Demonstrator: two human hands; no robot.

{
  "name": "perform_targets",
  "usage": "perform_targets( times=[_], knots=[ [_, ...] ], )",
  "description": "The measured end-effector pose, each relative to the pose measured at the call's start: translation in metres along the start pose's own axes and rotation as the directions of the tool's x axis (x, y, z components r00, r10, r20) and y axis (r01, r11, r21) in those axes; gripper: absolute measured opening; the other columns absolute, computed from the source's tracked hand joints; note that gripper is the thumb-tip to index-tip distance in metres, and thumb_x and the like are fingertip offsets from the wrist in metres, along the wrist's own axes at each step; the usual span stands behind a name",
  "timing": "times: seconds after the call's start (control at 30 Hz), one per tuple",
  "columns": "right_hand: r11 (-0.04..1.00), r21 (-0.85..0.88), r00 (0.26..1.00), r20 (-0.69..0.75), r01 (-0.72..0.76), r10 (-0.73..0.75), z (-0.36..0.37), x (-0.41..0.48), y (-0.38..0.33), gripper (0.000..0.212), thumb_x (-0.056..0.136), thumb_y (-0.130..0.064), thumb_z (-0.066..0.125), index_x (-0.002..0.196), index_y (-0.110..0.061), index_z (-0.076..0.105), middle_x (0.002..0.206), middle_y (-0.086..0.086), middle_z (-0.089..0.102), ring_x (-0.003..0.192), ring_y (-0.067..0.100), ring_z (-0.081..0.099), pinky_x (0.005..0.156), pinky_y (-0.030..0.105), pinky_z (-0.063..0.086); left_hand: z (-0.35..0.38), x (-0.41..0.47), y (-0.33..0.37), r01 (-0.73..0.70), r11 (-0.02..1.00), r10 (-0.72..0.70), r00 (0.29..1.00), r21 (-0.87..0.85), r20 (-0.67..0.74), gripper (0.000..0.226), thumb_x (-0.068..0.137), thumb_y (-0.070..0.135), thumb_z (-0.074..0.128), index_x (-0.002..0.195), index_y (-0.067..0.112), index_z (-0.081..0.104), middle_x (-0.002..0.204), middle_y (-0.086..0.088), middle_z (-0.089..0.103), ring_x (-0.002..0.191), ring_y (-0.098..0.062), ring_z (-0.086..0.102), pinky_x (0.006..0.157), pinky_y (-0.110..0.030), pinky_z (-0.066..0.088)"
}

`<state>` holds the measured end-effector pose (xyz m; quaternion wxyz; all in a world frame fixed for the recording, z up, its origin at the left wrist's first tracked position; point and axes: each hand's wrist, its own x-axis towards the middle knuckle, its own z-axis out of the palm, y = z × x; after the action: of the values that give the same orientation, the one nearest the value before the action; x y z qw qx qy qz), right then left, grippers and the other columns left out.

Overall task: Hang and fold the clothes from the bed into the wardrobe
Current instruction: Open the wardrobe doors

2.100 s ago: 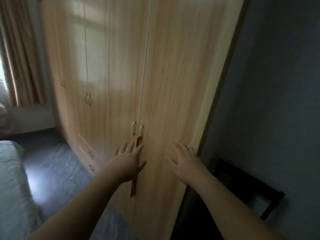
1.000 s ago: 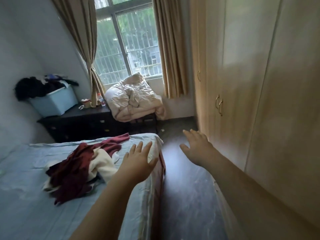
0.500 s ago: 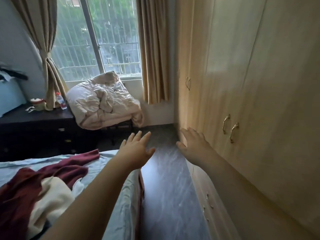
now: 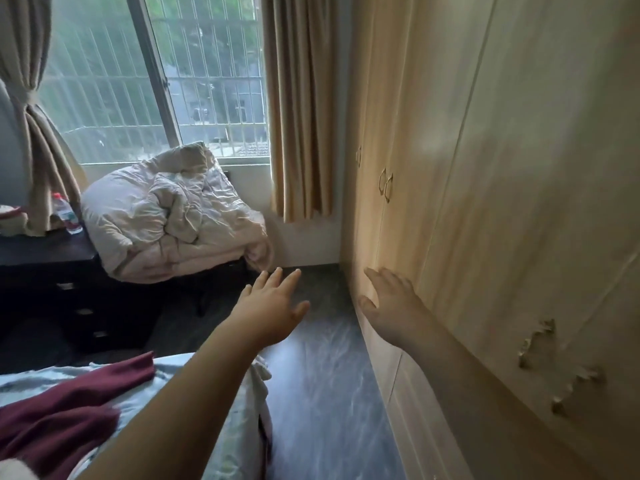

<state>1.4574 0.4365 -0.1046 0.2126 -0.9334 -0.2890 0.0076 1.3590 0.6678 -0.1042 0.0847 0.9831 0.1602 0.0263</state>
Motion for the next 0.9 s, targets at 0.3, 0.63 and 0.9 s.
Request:
perform_targets(
  times=[0.3,0.63,0.9],
  knots=[
    [0.997,0.079,0.999,0.048,0.002,-0.006,0.021,0.225,0.040,0.063,0.101,-0.053,0.033,0.157,-0.031,0.015,0.165,-0.002,0.014,0.152,0.023,0.007,0.121,0.041,0.012,-0.007,0.203,-0.028,0.059,0.997,-0.062,0.996,0.043,0.066,0.072,0.097,0.063,0.037,0.158,0.038,0.008,0.168,0.000,0.008,0.154,-0.026,0.005,0.123,-0.048,0.014],
    [0.999,0.042,0.995,0.102,0.006,-0.010,0.054,0.430,0.047,0.064,0.101,-0.051,0.037,0.157,-0.029,0.017,0.166,-0.002,0.012,0.152,0.023,0.006,0.121,0.040,0.011,0.006,0.410,-0.091,0.089,0.996,-0.087,0.994,-0.014,0.069,0.073,0.096,0.063,0.037,0.158,0.037,0.008,0.168,0.000,0.009,0.154,-0.026,0.006,0.123,-0.048,0.015],
    [0.995,-0.019,0.993,0.056,-0.102,0.103,0.074,0.585,0.058,0.064,0.101,-0.050,0.038,0.157,-0.026,0.020,0.165,0.001,0.016,0.151,0.024,0.010,0.122,0.039,0.011,0.010,0.593,-0.130,-0.055,0.998,0.057,0.993,-0.025,0.107,0.074,0.096,0.064,0.034,0.158,0.036,0.005,0.168,-0.003,0.008,0.154,-0.029,0.006,0.123,-0.049,0.015]
  ],
)
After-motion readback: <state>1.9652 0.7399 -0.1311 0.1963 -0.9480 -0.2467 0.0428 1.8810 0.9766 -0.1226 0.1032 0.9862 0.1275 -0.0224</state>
